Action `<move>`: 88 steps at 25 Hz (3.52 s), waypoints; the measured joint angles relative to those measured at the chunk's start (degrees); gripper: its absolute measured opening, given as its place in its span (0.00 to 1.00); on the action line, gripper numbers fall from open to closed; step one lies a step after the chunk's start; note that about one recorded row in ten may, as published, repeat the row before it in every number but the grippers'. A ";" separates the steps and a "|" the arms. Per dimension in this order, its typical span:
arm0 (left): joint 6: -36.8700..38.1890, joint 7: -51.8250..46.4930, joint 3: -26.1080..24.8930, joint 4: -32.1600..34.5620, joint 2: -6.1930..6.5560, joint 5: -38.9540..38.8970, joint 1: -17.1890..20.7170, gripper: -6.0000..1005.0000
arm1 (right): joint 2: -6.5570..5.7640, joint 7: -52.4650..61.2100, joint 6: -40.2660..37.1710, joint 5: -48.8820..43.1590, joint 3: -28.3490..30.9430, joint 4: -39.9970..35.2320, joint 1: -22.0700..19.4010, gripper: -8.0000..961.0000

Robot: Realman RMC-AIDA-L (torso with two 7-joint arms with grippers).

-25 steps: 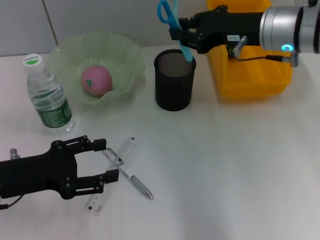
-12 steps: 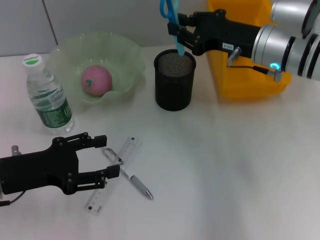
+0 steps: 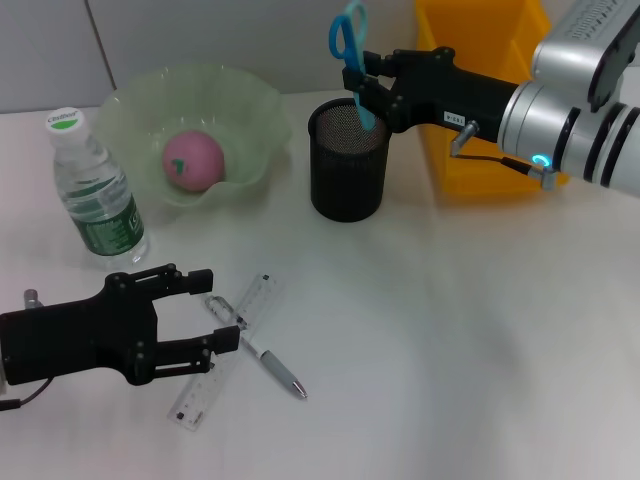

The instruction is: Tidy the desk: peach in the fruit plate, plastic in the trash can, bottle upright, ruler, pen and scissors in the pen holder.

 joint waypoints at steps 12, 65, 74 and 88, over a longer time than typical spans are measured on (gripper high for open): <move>-0.06 -1.42 0.00 0.00 0.00 0.09 -0.84 0.81 | 0.31 -3.81 3.77 1.50 0.17 7.35 4.69 0.26; 0.26 -2.18 0.01 0.48 0.35 -0.25 -0.62 0.81 | -7.44 23.85 -34.41 -16.63 4.61 -9.56 -10.26 0.85; -0.56 -2.64 0.01 0.49 0.17 -0.21 -0.58 0.81 | -7.56 25.45 -41.21 -31.35 9.29 -10.64 -10.12 0.85; -13.74 -37.54 20.96 15.86 -0.40 2.02 -5.07 0.81 | -7.24 27.00 -42.67 -43.09 12.98 -14.47 -11.20 0.85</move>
